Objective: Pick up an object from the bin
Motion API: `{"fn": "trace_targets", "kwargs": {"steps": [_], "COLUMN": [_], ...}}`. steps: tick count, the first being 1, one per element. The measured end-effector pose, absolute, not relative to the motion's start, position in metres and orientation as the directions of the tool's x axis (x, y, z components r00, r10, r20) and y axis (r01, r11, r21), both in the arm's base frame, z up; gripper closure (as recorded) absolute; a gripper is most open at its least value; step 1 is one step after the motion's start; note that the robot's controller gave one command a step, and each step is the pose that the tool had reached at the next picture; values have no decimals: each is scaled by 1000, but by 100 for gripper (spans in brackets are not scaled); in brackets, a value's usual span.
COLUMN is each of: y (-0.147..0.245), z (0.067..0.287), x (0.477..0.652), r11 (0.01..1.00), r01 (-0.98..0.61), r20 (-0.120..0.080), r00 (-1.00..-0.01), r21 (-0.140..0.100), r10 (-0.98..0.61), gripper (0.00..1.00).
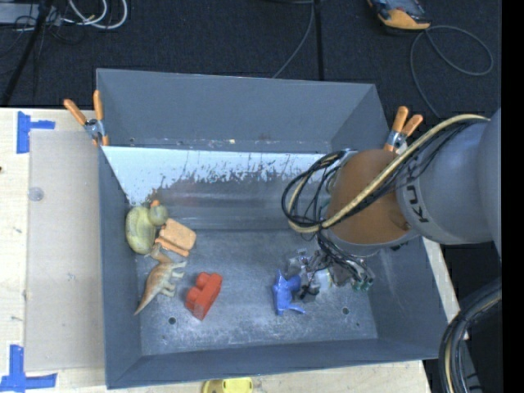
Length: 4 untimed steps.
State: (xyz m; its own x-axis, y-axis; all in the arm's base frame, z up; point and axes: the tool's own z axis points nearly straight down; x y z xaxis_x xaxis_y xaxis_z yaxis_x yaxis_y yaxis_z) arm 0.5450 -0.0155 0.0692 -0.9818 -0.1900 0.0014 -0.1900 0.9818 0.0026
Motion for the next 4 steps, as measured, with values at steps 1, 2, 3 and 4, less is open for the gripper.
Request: {"fn": "trace_targets", "kwargs": {"steps": [1, 2, 3, 4], "y": [-16, -32, -32, -17], "z": [69, 195, 194, 344], "x": [545, 565, 564, 570], "r11": [982, 922, 922, 958], "r01": [-191, -388, -388, -286], "r20": [1, -1, 1, -5], "r00": [-982, -922, -922, -958], "r21": [2, 2, 4, 2], "r10": [-191, -388, -388, -286], "gripper": [100, 100, 100, 100]}}
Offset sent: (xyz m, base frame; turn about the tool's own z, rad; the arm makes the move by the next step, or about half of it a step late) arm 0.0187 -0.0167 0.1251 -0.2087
